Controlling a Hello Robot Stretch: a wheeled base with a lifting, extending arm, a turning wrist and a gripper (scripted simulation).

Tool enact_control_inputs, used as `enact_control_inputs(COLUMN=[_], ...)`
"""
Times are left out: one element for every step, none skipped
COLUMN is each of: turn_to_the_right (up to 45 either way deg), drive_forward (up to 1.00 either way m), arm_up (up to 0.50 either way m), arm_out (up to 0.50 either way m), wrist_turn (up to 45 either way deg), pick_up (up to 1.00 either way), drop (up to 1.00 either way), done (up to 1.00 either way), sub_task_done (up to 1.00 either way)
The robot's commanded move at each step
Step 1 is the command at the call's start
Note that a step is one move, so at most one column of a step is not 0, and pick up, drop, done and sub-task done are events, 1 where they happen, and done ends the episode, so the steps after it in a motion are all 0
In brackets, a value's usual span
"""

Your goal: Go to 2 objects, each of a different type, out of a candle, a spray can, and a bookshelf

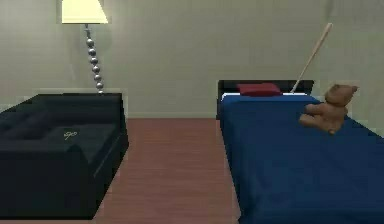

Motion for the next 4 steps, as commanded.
enact_control_inputs(turn_to_the_right=[-45.0,-45.0,-18.0,0.0], drive_forward=[0.0,0.0,0.0,1.0], arm_up=[0.0,0.0,0.0,0.0], arm_out=[0.0,0.0,0.0,0.0], wrist_turn=[0.0,0.0,0.0,0.0], pick_up=[0.0,0.0,0.0,0.0], drop=[0.0,0.0,0.0,0.0], done=[0.0,0.0,0.0,0.0], sub_task_done=[0.0,0.0,0.0,0.0])
